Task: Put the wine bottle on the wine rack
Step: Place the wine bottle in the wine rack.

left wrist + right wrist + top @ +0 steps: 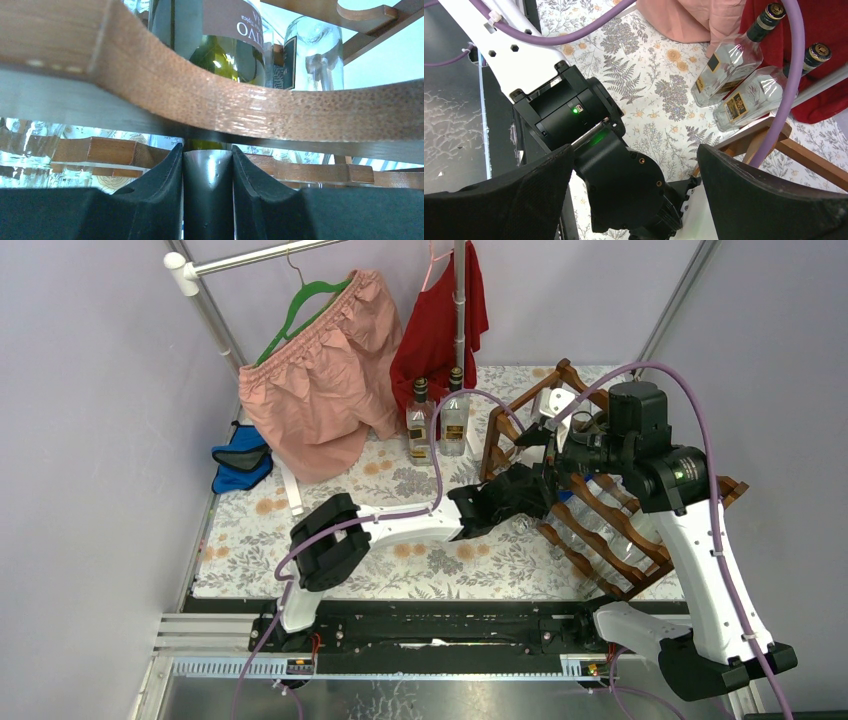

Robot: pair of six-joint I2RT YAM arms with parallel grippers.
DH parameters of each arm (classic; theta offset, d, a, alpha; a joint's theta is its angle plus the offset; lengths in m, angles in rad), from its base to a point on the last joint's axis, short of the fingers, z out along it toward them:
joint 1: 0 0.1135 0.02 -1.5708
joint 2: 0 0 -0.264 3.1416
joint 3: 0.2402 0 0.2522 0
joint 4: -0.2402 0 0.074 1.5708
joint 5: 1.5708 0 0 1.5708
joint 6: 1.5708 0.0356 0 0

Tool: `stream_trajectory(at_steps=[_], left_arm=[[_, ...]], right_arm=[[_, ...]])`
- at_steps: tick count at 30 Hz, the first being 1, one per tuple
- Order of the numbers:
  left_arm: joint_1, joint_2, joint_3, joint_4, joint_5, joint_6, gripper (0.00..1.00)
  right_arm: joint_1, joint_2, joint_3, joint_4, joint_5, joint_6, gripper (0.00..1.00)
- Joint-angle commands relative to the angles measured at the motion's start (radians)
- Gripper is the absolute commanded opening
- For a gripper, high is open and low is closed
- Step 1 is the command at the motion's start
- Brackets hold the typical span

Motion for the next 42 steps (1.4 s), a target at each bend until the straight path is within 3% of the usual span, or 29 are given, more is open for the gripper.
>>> stream_trajectory(at_steps=[1,9,11,25,35,42], left_arm=[[-0.019,-0.012,0.075,0.103,-0.057,0.053,0.04],[-0.019,0.009,0.119,0.067,-0.016,0.055,0.10],[-0.020,0.011,0.124,0.064,-0.012,0.052,0.18],[-0.020,0.012,0.123,0.054,-0.002,0.026,0.38],[-0.019,-0.001,0.098,0.068,0.008,0.005,0.49],[-0.020,-0.012,0.084,0.071,0.007,-0.003,0.51]], right_arm=[[-0.012,-0.002,0.002,0.051,0.009,0.003,1.00],[-0.015,-0.005,0.002,0.050,0.007,0.003,1.00],[-0.016,-0.006,0.002,0.051,0.007,0.001,1.00],[-0.019,-0.006,0.002,0.050,0.006,0.000,1.00],[-0.022,-0.008,0.002,0.050,0.004,0.000,1.00],[-0.025,-0.011,0.000,0.048,0.001,0.001,1.00]])
